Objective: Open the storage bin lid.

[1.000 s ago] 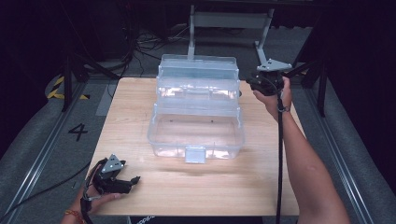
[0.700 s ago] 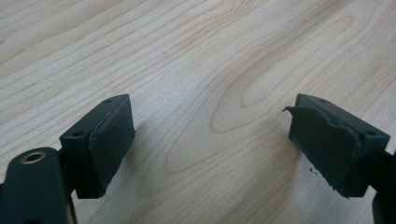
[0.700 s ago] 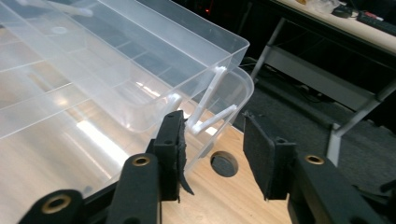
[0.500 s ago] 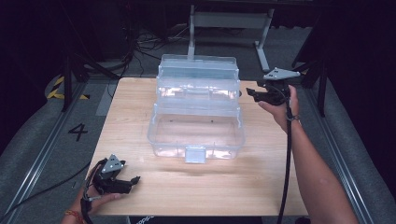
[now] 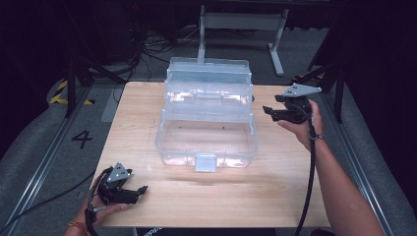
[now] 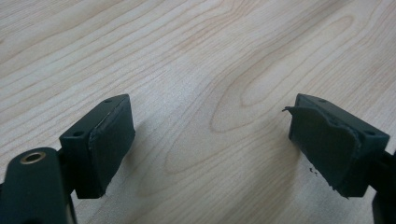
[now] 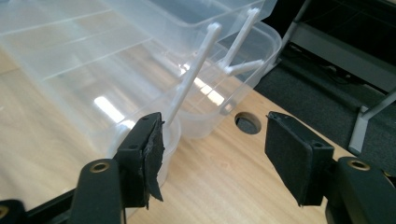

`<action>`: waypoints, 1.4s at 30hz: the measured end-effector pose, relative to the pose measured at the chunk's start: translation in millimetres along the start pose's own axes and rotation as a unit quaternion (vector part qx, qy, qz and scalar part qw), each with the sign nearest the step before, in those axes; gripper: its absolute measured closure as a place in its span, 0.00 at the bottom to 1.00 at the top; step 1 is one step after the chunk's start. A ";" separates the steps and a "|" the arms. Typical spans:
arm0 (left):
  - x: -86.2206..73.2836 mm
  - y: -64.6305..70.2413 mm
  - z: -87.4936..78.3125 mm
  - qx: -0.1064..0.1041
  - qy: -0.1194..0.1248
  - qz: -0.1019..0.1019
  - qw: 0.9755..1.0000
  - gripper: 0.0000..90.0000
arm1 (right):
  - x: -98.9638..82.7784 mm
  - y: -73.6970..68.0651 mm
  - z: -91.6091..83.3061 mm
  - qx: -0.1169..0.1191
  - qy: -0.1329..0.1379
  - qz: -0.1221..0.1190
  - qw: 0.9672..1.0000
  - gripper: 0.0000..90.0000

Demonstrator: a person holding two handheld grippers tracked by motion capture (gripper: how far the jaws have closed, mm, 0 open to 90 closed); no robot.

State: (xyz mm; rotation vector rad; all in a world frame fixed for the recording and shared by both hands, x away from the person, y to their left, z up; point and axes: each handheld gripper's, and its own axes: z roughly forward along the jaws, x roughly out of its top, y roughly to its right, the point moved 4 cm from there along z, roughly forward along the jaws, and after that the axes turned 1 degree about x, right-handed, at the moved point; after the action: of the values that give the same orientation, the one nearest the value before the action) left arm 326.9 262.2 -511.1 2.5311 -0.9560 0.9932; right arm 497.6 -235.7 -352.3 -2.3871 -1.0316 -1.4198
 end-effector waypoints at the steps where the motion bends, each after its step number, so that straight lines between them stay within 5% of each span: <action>1: 0.0 0.0 0.0 0.000 0.000 0.000 1.000 0.16 | -2.0 -1.4 -0.8 0.000 -0.002 -0.005 1.000 0.42; 16: 0.0 -0.1 -0.1 0.001 0.000 0.001 1.000 0.16 | -48.4 -21.0 -11.1 0.009 -0.030 -0.025 0.999 0.40; 28: 0.0 0.0 -0.1 0.001 0.000 0.000 1.000 0.16 | -94.6 -41.0 -21.7 -0.009 -0.071 -0.055 0.996 0.37; 42: 0.5 -1.2 0.2 0.001 0.001 0.007 1.000 0.16 | -145.3 -51.3 -32.1 -0.002 -0.095 -0.044 0.994 0.33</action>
State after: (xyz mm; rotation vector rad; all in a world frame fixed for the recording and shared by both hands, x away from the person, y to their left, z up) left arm 328.1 262.7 -510.9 2.5270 -0.9733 1.0010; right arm 398.0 -281.3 -465.2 -2.5480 -1.1938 -1.2392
